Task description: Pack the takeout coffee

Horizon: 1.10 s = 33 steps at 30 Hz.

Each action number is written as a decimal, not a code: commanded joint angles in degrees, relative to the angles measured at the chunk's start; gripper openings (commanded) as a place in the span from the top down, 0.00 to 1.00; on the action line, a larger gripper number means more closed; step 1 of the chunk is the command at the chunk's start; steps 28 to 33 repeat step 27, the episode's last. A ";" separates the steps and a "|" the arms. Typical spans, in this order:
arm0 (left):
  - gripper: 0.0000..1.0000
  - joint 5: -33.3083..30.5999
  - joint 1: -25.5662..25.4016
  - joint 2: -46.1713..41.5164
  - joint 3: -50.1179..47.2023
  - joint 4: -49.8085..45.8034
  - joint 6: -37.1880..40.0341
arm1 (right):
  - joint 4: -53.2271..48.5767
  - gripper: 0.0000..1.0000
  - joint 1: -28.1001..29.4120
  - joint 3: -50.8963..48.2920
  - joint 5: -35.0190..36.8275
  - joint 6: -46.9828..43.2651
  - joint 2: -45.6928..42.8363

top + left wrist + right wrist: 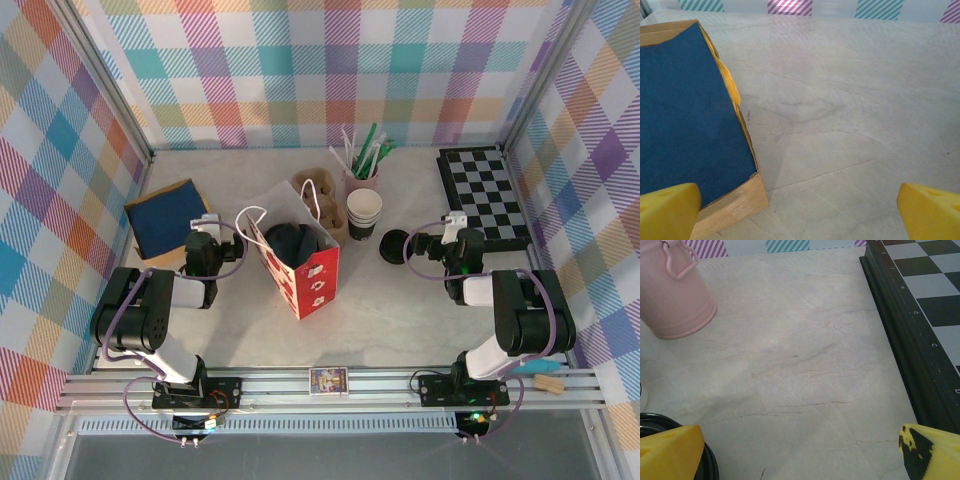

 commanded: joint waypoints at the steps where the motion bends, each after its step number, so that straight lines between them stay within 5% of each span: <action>1: 0.00 2.43 0.51 -0.57 0.56 -2.23 -0.33 | 0.18 0.00 -0.35 0.86 -1.35 -0.56 -0.47; 33: 0.00 2.71 0.69 -0.51 0.71 -2.47 -0.55 | 0.19 0.00 -0.34 0.85 -1.34 -0.56 -0.41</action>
